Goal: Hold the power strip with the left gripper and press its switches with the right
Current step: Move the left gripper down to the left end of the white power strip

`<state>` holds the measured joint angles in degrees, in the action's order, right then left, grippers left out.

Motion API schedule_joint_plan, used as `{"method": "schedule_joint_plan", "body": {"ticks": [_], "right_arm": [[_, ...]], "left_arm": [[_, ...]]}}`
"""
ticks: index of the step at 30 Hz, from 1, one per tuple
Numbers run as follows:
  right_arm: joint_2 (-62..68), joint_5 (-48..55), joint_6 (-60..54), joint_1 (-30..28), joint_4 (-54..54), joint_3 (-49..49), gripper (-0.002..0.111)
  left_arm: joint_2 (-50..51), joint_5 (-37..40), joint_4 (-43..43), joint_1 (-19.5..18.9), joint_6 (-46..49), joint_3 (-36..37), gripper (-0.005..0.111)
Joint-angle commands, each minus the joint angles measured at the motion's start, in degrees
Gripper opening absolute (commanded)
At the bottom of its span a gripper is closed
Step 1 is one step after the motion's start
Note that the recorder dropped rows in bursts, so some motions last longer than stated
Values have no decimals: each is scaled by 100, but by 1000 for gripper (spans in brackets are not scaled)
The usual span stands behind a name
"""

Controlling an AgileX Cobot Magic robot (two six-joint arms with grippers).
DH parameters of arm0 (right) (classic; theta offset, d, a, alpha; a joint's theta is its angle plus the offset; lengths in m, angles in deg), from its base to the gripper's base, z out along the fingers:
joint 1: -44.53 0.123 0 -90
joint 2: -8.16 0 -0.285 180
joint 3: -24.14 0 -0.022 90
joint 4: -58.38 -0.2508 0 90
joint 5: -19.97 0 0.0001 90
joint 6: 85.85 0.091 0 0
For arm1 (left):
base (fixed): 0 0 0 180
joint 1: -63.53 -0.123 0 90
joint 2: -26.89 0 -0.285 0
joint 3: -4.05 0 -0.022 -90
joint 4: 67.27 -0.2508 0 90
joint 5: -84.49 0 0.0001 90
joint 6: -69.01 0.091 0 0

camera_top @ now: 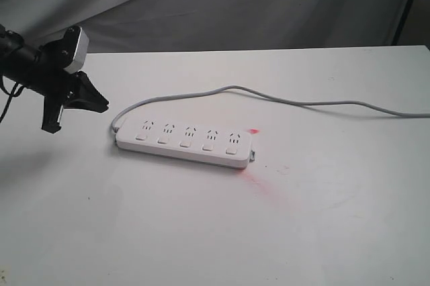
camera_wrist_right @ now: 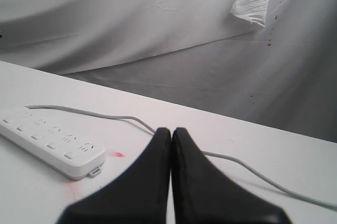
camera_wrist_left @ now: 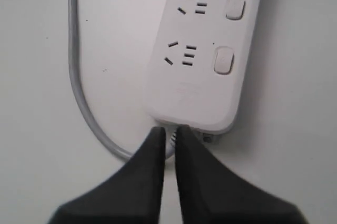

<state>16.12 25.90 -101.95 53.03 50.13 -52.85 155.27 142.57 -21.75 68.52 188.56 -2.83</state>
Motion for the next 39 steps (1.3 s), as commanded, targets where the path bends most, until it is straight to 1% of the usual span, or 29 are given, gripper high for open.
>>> {"method": "schedule_joint_plan", "body": {"ticks": [1, 3, 4, 5, 7, 10, 12, 16, 21, 25, 32, 36, 39], "right_arm": [[-17, -53, 36, -44, 19, -23, 0], [-17, -53, 36, -44, 19, -23, 0], [-17, -53, 36, -44, 19, -23, 0], [-17, -53, 36, -44, 19, -23, 0], [-17, -53, 36, -44, 19, -23, 0], [-17, -53, 36, -44, 19, -23, 0], [-17, -53, 36, -44, 19, -23, 0], [-17, -53, 36, -44, 19, -23, 0], [-17, -53, 36, -44, 19, -23, 0], [-17, -53, 36, -44, 19, -23, 0], [-17, -53, 36, -44, 19, -23, 0], [-17, -53, 36, -44, 19, -23, 0], [-17, -53, 36, -44, 19, -23, 0]], "left_arm": [[-7, 102, 11, 33, 38, -52, 32], [-7, 161, 11, 33, 38, -52, 47], [-7, 172, 11, 33, 38, -52, 57], [-7, 172, 11, 33, 38, -52, 63], [-7, 180, 151, 33, 27, -52, 72], [-7, 180, 349, 33, 38, -52, 79], [6, 180, 482, 33, 38, -52, 79], [6, 197, 470, 33, 38, -52, 79], [19, 460, 31, 128, 38, -163, 79], [55, 474, -90, 198, 17, -225, 79], [195, 488, -100, 198, -21, -225, 79], [398, 644, -230, 244, -135, -540, 79], [621, 901, -604, 354, -543, -889, 79]]}}
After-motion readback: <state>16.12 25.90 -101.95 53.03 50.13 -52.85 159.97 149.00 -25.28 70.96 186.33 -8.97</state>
